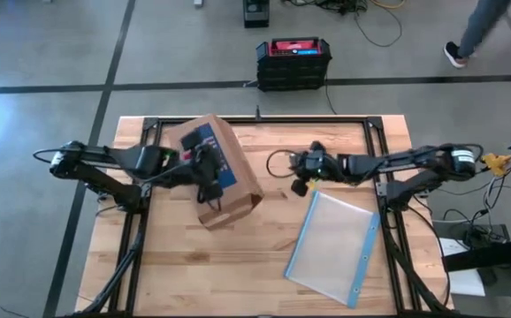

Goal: Pack items into zip bag
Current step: Open the cardboard box using a gray knife

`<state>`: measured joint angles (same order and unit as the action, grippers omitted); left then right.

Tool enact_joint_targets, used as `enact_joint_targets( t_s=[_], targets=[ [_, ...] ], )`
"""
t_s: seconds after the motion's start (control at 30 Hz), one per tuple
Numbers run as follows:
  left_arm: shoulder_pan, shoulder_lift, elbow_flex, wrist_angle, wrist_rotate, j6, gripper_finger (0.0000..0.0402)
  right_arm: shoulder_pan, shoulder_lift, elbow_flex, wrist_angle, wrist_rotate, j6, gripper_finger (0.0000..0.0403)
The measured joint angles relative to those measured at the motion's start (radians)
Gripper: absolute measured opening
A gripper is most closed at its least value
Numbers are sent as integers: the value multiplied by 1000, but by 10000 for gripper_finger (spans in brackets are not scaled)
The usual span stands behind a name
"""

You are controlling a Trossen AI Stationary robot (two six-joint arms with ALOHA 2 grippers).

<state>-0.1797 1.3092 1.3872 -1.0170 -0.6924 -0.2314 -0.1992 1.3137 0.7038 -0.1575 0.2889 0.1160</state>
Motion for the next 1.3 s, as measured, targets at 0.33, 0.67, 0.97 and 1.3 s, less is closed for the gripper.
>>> enact_joint_targets(
  t_s=[0.33, 0.67, 0.97, 1.3],
  targets=[
    [-36, -44, 61, -278, 75, -322, 117, -288, 52, 61, -542, -117, 68, 56],
    [-40, -26, 37, -347, 120, -380, 117, -493, 193, 68, -712, -218, 20, 56],
    [-41, -23, -13, -407, 119, -470, 117, -547, 221, 95, -733, -207, -27, 171],
    [-51, -32, -30, -427, 183, -521, 117, -460, 56, 224, -696, -181, -41, 234]
  ],
)
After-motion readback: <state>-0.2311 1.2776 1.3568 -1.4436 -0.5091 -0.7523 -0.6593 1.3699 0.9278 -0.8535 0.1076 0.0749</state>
